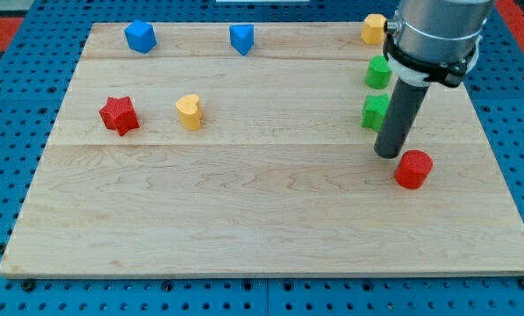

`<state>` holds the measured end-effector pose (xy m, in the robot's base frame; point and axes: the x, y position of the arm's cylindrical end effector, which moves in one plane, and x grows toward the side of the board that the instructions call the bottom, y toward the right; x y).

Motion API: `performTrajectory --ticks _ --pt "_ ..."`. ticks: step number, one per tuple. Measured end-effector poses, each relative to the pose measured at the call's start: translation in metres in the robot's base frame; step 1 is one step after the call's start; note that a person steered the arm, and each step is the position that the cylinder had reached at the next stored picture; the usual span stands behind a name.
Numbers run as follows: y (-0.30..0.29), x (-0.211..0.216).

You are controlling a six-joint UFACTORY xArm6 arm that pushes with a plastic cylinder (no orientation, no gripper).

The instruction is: Move the yellow heart towards the bottom center

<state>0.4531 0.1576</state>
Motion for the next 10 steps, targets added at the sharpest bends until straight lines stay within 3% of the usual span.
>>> performTrajectory --ticks 1,2,3,4,5,6,7,8,10 --pt "0.023 0.032" --pt "-0.033 0.018" --pt "-0.155 -0.009" --pt "-0.195 -0.056" --pt "-0.197 -0.124" --pt "-0.26 -0.135" --pt "-0.258 -0.052" --pt "-0.267 -0.008" --pt "-0.295 -0.011"
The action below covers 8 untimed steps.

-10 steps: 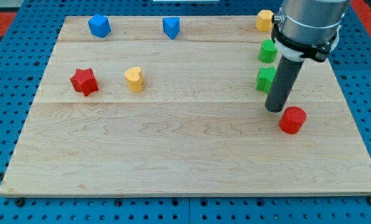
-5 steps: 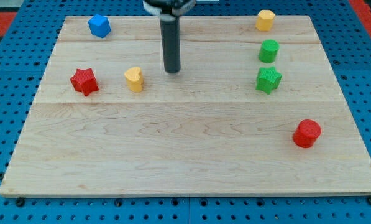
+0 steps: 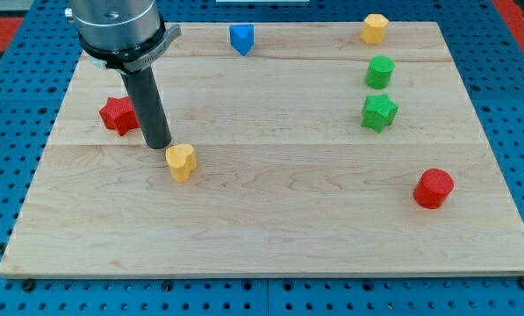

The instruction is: Move the yellow heart towards the bottom center

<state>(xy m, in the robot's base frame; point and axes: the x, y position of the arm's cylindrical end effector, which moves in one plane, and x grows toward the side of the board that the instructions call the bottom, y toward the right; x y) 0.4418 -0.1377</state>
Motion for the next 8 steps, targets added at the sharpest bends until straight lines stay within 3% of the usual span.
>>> performTrajectory --ticks 5,7,8 --pt "-0.021 0.0" --pt "0.039 0.04" --pt "0.05 0.025"
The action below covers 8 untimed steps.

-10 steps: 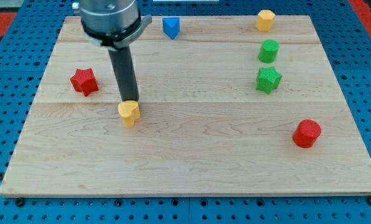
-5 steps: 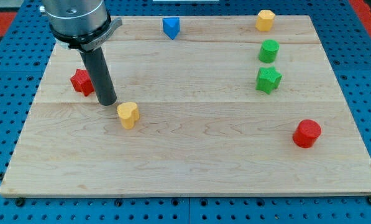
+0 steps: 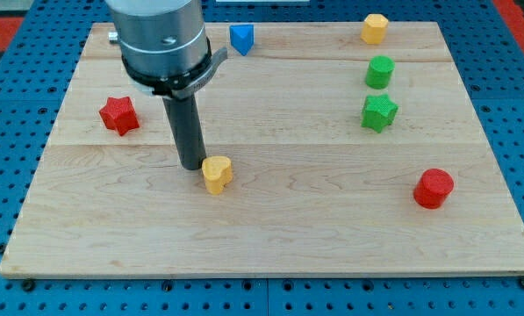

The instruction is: Move the yellow heart towards the bottom center

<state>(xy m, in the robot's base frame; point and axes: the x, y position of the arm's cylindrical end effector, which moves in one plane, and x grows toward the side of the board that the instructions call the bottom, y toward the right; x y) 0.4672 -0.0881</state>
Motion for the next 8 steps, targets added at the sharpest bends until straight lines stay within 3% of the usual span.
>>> performTrajectory --ticks 1,2,8 --pt "0.035 -0.003" --pt "0.051 0.028" --pt "0.048 0.023"
